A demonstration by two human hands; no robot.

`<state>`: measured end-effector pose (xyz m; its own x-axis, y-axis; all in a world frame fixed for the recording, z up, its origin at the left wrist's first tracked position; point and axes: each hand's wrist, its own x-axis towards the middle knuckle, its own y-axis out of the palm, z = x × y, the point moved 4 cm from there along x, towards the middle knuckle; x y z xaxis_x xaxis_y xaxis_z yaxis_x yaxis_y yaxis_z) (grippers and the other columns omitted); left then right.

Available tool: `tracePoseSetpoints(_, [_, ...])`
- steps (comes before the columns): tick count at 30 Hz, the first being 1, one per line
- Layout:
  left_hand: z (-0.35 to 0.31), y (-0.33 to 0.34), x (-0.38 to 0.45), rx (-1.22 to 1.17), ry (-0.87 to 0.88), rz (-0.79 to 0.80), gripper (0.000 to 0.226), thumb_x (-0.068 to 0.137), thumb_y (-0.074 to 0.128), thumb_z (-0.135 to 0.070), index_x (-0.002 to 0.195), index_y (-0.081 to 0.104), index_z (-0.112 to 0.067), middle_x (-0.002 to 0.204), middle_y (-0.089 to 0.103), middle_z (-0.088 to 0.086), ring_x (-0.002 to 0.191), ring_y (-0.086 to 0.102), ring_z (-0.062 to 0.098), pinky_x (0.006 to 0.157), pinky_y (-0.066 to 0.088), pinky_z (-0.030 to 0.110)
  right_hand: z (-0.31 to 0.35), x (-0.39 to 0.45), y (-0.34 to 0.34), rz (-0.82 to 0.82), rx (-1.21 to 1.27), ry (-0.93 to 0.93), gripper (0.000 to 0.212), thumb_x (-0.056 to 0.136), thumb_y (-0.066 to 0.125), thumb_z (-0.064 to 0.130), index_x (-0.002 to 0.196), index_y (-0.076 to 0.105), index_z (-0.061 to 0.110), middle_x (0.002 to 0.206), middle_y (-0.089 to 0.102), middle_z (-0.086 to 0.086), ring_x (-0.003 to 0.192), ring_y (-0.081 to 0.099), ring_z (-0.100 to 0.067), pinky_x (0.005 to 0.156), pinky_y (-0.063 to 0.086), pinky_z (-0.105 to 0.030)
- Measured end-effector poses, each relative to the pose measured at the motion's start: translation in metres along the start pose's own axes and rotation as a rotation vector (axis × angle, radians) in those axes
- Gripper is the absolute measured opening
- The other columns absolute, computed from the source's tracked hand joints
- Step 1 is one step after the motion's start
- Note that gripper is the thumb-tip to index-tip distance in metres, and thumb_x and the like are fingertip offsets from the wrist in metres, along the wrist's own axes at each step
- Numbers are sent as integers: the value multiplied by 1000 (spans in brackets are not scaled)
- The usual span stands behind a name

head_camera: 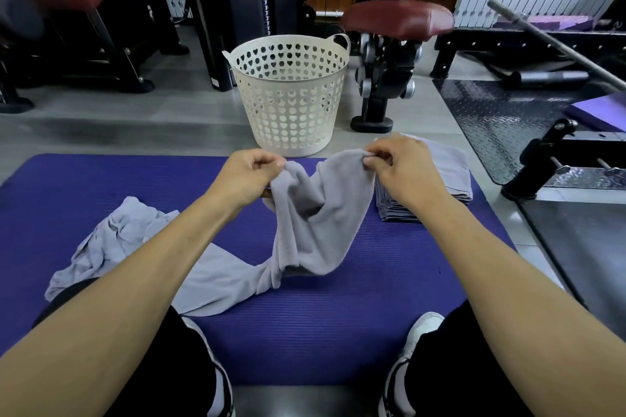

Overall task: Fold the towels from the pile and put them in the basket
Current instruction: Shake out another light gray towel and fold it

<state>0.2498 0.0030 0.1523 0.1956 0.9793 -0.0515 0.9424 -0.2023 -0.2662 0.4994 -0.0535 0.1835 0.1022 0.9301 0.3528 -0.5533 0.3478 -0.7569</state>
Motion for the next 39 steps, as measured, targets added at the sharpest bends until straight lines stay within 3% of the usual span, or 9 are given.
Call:
tracePoseSetpoints(2, [6, -3, 1, 203, 20, -23, 11, 93, 67, -20, 83, 72, -19, 79, 72, 1, 73, 66, 14, 71, 57, 33, 3, 1, 0, -29, 25, -8, 6, 93, 66, 22, 91, 69, 17, 102, 52, 2, 82, 50, -11, 72, 42, -23])
tracePoseSetpoints(5, [8, -3, -2, 570, 80, -34, 14, 88, 71, -27, 80, 74, -17, 80, 70, -5, 77, 63, 9, 65, 45, 22, 4, -1, 5, 52, 38, 40, 13, 98, 58, 25, 86, 55, 19, 84, 53, 7, 72, 49, -2, 62, 35, -14])
tracePoseSetpoints(8, [10, -3, -2, 879, 7, 18, 24, 89, 69, -34, 86, 71, -10, 91, 66, 3, 88, 62, 21, 68, 46, 32, 2, -6, 7, 125, 163, 159, 20, 99, 56, 25, 91, 53, 7, 72, 60, -3, 50, 56, -4, 46, 40, -12])
tracePoseSetpoints(11, [14, -5, -3, 985, -50, 43, 37, 94, 59, -39, 88, 65, -3, 92, 65, 13, 79, 60, 25, 73, 51, 42, 2, -10, 5, 131, 361, 232, 23, 97, 62, 23, 92, 54, 2, 72, 64, -12, 43, 58, -4, 41, 45, -20])
tracePoseSetpoints(15, [13, -6, -8, 561, -28, 41, 28, 99, 56, -32, 85, 57, -9, 61, 69, 10, 47, 63, 15, 53, 52, 28, 0, -9, 4, 122, 383, 227, 22, 95, 63, 23, 88, 52, 6, 71, 65, -8, 56, 68, -13, 45, 51, -24])
tracePoseSetpoints(19, [11, -12, -9, 60, -76, 21, 13, 91, 70, -14, 88, 66, -2, 71, 73, 15, 70, 74, 26, 70, 61, 32, -6, -6, 4, 76, 495, 260, 18, 92, 69, 18, 87, 58, 5, 70, 70, -12, 63, 72, -24, 61, 60, -32])
tracePoseSetpoints(24, [15, -13, -13, 71, -111, 107, 15, 91, 61, 9, 95, 69, -3, 84, 73, 18, 76, 74, 16, 74, 60, 20, -16, -5, 9, 138, 452, 310, 12, 87, 69, 0, 82, 67, 11, 78, 74, -12, 76, 74, -23, 79, 61, -35])
tracePoseSetpoints(32, [-11, -30, -17, 3, 14, -87, 9, 90, 68, -2, 90, 73, -9, 76, 73, 14, 66, 72, 19, 63, 61, 25, -3, -6, -21, -73, 476, 310, 7, 91, 66, 5, 88, 72, 4, 72, 72, -14, 62, 71, -16, 60, 56, -23])
tracePoseSetpoints(39, [-107, -57, -20, 11, 200, -140, 6, 91, 67, -2, 86, 70, -5, 73, 71, 15, 61, 70, 15, 62, 59, 27, 51, 5, -94, -222, 472, 202, 15, 93, 63, 5, 81, 71, 10, 70, 72, -8, 65, 71, -16, 68, 60, -30])
